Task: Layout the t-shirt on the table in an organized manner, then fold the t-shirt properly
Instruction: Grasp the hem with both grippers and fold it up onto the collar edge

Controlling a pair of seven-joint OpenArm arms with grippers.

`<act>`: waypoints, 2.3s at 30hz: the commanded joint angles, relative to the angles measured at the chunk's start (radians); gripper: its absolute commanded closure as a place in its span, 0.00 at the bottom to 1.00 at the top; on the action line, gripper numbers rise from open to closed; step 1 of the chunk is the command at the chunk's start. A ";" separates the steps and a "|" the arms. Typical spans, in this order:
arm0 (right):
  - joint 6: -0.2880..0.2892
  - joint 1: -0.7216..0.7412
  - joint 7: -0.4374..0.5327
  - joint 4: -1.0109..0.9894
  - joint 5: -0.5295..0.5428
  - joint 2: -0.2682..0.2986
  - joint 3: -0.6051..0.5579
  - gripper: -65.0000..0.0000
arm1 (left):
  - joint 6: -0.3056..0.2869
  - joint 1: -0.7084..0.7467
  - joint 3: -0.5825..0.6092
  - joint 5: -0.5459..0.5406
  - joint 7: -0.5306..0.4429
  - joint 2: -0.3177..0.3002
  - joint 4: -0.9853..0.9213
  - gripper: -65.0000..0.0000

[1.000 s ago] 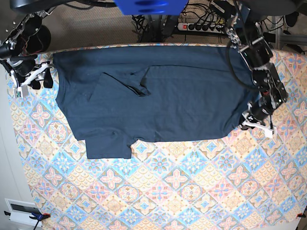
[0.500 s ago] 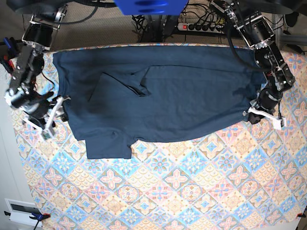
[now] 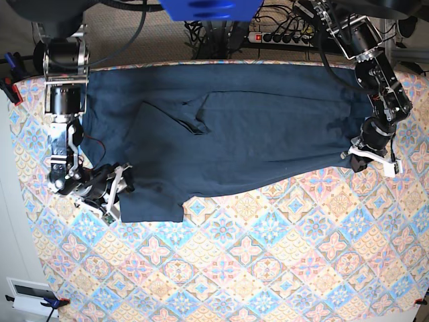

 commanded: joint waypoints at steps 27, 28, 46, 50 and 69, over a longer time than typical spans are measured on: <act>-0.001 0.118 0.331 -0.409 0.007 0.062 0.006 0.54 | -0.006 -0.014 -0.003 -0.015 -0.027 -0.015 0.019 1.00; -0.001 0.116 0.331 -0.409 0.007 0.062 0.004 0.55 | -0.006 -0.014 -0.003 -0.015 -0.027 -0.015 0.019 1.00; -0.001 -0.011 0.260 -0.157 0.013 0.061 0.216 0.99 | -0.006 0.006 -0.023 -0.117 -0.029 -0.024 0.019 1.00; -0.001 -0.111 0.171 0.030 0.013 0.061 0.294 0.99 | -0.006 0.023 -0.113 -0.195 -0.021 -0.029 0.020 1.00; -0.001 -0.619 -0.067 0.684 0.142 0.061 0.535 0.99 | -0.006 0.257 -0.132 -0.322 -0.027 -0.052 0.192 1.00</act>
